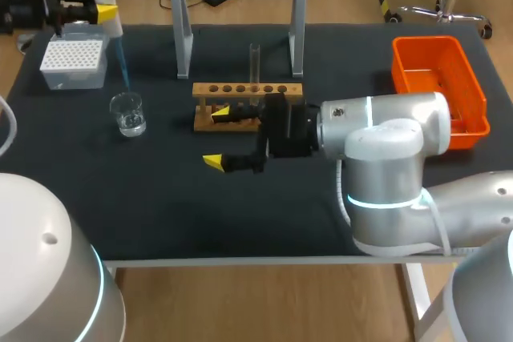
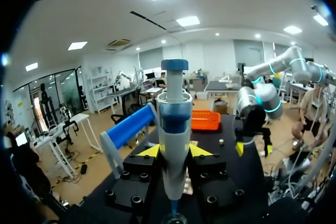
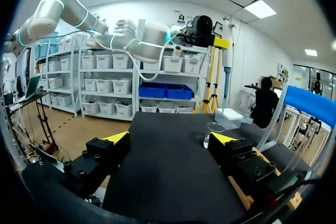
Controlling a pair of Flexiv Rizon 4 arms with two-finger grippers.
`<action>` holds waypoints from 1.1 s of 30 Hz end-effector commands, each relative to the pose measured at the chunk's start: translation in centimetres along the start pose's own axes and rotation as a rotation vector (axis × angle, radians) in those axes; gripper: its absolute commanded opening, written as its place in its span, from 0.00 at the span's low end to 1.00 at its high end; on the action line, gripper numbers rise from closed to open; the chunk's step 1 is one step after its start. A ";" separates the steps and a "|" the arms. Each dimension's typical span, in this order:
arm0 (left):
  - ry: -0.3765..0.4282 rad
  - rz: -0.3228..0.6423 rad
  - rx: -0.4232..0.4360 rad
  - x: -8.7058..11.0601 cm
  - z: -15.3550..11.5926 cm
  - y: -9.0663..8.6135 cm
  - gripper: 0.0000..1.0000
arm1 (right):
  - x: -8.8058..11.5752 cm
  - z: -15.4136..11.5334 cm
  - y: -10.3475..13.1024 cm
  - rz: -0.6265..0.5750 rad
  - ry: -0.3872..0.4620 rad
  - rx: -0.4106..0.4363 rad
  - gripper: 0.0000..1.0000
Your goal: Invert the test tube, pick up the pipette, mount the tip to pipette, aspirate from beaker and dispense into the tube, eject the tip, return the pipette, and cap with the stopper.
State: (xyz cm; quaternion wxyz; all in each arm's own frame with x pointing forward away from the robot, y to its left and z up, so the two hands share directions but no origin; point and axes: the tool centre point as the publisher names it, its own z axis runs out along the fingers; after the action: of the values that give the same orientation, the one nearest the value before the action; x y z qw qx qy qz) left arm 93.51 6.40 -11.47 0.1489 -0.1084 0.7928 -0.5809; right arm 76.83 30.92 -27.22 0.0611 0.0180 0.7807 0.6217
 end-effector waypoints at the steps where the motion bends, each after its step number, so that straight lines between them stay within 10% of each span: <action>1: -0.003 -0.008 0.014 0.0 0.2 1.1 0.00 | 0.0 0.0 0.0 0.000 0.001 0.002 1.00; 33: -0.040 -0.058 0.057 -0.5 0.2 7.0 0.00 | 0.0 0.0 0.0 0.000 0.001 0.002 1.00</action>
State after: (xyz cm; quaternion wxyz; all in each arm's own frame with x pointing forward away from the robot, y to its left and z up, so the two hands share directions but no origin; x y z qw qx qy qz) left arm 93.62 8.58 -17.68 0.1504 -0.1406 0.7720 -0.6014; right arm 76.83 30.92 -27.22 0.0611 0.0179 0.7807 0.6217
